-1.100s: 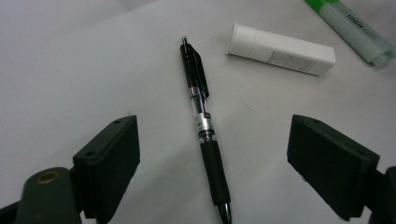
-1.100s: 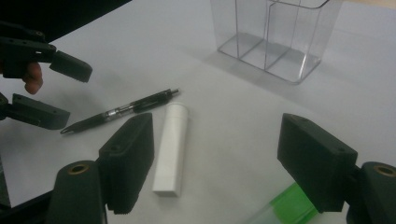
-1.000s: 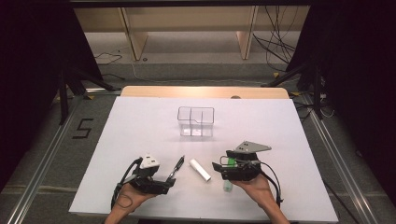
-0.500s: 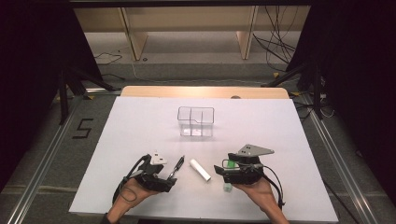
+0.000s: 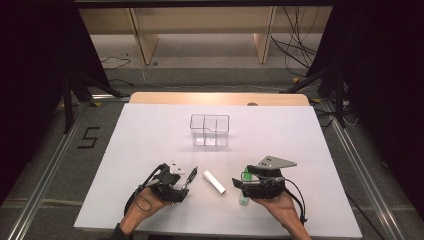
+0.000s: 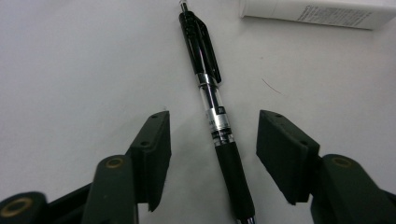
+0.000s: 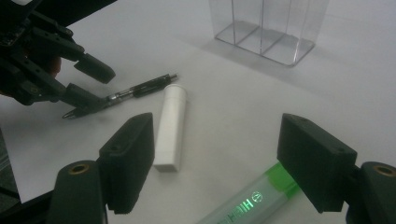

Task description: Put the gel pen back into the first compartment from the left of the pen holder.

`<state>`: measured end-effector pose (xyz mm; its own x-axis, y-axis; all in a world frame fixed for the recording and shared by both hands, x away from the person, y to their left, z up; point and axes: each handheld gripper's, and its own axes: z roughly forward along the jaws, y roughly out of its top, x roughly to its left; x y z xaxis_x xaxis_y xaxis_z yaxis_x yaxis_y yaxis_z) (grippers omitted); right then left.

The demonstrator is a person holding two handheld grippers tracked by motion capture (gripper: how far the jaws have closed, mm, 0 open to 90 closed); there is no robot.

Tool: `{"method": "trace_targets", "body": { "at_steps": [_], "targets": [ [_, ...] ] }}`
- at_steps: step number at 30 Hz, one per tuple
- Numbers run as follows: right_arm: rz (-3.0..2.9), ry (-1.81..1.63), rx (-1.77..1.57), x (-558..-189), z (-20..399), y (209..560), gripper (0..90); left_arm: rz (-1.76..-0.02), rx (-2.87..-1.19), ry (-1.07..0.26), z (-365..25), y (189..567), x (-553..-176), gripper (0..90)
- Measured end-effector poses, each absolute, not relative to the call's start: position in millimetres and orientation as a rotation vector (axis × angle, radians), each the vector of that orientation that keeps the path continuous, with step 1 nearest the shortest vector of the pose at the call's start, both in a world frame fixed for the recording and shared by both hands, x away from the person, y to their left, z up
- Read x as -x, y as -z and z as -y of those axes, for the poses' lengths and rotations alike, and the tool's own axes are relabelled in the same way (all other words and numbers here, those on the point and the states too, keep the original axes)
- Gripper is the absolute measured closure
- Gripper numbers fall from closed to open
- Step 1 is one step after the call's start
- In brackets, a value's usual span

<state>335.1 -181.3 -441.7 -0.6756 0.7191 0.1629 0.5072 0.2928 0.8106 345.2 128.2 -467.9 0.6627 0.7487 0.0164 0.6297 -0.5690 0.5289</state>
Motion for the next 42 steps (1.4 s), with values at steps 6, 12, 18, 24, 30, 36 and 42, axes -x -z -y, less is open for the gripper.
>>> {"method": "trace_targets", "body": {
  "at_steps": [6, 12, 18, 24, 30, 36, 42],
  "targets": [
    [-2.326, -1.312, -1.122, -331, 180, 440, 28.5, -1.062, -2.416, -0.327, -127, 474, -342, 55.3],
    [-2.334, -1.302, -1.114, -330, 178, 441, 28.7, -1.053, -2.408, -0.308, -127, 475, -340, 64.0],
    [-2.340, -1.291, -1.118, -330, 179, 444, 29.0, -1.089, -2.382, -0.279, -128, 475, -341, 66.8],
    [-2.331, -1.299, -1.122, -329, 180, 443, 29.3, -1.110, -2.365, -0.268, -129, 475, -342, 70.5],
    [-2.335, -1.302, -1.116, -328, 180, 441, 29.5, -1.132, -2.345, -0.272, -131, 476, -342, 78.4],
    [-2.332, -1.305, -1.116, -328, 180, 441, 29.5, -1.130, -2.331, -0.258, -133, 476, -342, 79.3],
    [-2.323, -1.313, -1.112, -327, 182, 439, 29.8, -1.141, -2.299, -0.241, -141, 475, -347, 79.4]
  ]
}}
